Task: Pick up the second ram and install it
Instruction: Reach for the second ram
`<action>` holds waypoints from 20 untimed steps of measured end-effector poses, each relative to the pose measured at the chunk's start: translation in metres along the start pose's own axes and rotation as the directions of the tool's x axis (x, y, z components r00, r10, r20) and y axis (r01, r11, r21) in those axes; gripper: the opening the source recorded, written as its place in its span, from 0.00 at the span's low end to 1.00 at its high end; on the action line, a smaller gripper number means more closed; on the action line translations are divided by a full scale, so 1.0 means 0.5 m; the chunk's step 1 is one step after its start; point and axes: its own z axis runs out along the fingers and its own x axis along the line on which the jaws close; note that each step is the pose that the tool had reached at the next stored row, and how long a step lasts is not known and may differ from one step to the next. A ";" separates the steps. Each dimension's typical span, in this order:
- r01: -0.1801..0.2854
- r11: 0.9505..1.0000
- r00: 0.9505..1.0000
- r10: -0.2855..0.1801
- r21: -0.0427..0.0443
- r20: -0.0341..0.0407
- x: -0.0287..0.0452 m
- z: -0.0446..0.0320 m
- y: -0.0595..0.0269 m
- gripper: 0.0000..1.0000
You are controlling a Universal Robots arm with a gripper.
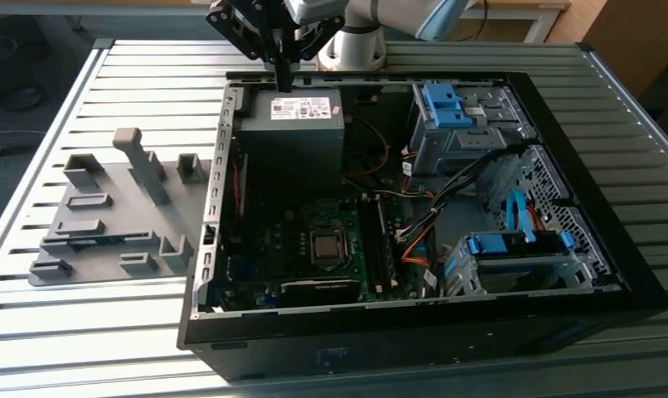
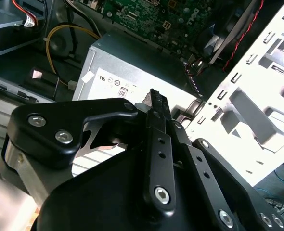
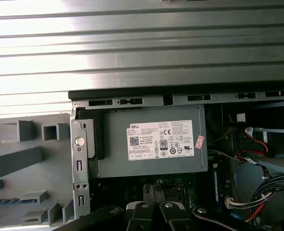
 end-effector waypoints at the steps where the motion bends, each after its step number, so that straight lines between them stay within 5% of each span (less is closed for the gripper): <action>1: 0.000 1.000 1.000 0.000 0.000 0.000 0.000 0.000 0.000 0.11; 20: 0.000 1.000 1.000 0.000 0.000 0.000 0.025 0.001 -0.002 0.11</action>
